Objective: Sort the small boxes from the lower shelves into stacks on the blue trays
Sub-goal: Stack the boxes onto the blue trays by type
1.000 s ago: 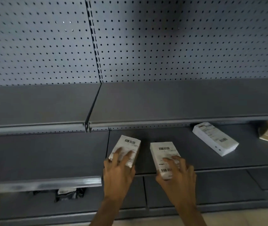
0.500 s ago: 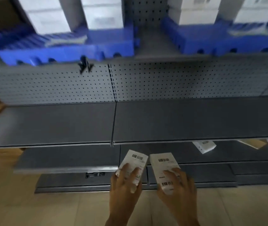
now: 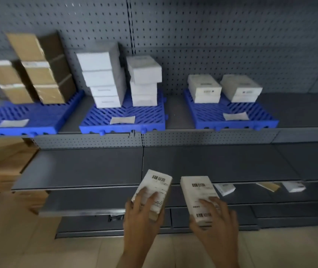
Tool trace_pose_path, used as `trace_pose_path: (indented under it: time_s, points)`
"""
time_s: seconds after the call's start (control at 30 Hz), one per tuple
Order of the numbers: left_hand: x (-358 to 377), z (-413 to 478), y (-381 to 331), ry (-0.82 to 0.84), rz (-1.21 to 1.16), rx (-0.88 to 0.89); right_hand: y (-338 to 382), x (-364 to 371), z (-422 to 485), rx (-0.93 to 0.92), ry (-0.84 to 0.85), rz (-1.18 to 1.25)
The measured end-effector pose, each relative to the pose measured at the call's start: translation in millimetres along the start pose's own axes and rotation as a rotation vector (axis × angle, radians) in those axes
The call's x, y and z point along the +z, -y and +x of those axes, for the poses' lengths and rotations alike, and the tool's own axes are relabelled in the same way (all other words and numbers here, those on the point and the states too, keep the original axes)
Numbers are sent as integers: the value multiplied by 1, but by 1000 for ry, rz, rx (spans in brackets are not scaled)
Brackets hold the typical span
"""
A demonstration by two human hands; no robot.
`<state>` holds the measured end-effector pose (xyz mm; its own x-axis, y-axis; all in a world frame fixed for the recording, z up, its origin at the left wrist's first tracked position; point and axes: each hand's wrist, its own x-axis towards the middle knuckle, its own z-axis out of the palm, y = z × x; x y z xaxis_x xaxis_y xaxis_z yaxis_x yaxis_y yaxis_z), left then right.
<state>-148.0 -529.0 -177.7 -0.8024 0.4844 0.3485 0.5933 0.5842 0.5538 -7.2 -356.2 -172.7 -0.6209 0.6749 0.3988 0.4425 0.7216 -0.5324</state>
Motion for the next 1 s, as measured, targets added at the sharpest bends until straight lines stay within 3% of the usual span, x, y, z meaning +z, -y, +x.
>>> trace_pose_path:
  time_s: [0.5, 1.0]
  points:
    - [-122, 81, -89, -287, -27, 202, 88, -106, 65, -97, -219, 45]
    - [-82, 223, -168, -348, 71, 290, 22, -147, 204, -105, -328, 35]
